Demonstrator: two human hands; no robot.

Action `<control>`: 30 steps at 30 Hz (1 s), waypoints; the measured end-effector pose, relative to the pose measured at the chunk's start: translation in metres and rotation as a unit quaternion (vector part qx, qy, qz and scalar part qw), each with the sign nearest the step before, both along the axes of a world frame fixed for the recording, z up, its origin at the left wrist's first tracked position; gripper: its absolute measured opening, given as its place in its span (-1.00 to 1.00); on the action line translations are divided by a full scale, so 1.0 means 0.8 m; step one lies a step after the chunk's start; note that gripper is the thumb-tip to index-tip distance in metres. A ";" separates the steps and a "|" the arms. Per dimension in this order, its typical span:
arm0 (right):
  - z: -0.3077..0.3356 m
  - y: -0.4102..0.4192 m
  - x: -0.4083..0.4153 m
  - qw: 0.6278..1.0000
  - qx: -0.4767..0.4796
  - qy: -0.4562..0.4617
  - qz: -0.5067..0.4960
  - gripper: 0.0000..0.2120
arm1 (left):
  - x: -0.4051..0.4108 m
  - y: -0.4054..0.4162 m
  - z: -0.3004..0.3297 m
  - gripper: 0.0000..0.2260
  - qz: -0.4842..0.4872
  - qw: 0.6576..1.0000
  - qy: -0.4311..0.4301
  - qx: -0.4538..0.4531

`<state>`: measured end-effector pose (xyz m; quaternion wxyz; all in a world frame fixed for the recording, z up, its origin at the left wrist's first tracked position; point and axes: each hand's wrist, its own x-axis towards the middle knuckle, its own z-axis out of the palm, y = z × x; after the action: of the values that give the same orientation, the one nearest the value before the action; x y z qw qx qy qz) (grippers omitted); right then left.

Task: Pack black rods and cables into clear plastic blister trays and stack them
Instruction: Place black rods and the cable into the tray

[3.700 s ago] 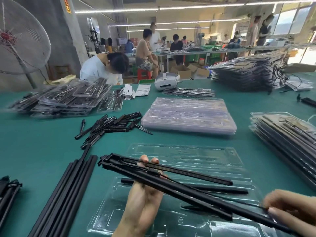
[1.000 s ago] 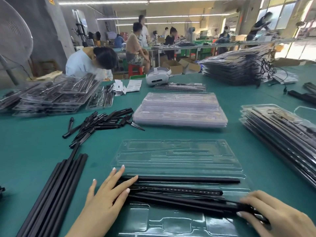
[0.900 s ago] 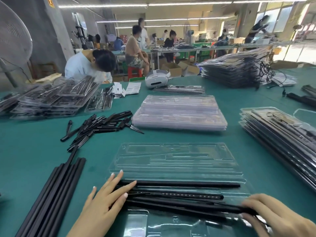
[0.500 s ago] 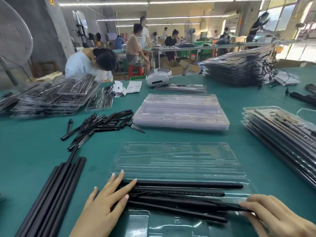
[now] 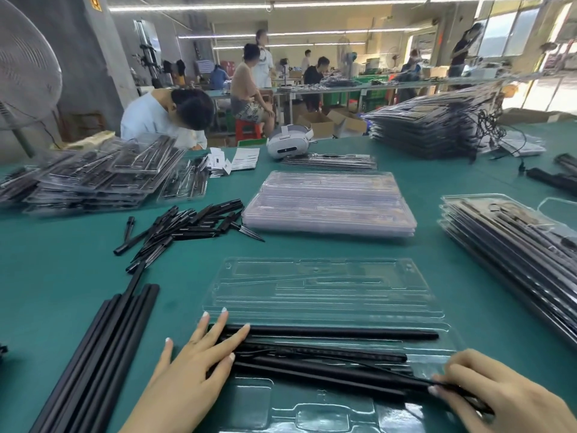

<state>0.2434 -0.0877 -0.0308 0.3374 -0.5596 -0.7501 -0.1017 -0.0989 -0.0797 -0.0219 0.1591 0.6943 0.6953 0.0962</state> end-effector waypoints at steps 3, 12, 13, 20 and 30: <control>-0.009 0.001 -0.004 0.998 0.055 -0.022 0.014 -0.70 | 0.003 -0.001 0.000 -0.59 0.011 1.000 -0.003 0.000; -0.004 0.005 0.007 0.999 -0.015 -0.002 0.038 -0.54 | 0.010 -0.003 0.003 -0.58 0.025 0.999 0.030 0.001; -0.003 0.005 0.010 0.999 -0.013 0.008 0.043 -0.57 | 0.010 -0.003 0.002 -0.58 0.026 0.999 0.034 0.002; 0.026 0.019 0.011 0.991 -0.042 -0.057 0.110 -0.74 | 0.010 -0.003 -0.004 -0.56 0.032 0.998 0.051 0.009; 0.027 0.022 0.018 0.993 -0.054 -0.069 0.082 -0.92 | 0.008 -0.001 -0.008 -0.55 0.038 0.998 0.041 0.019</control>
<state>0.2579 -0.0702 -0.0094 0.2612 -0.5057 -0.8191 -0.0712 -0.0921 -0.0807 -0.0282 0.1135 0.6735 0.7252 0.0870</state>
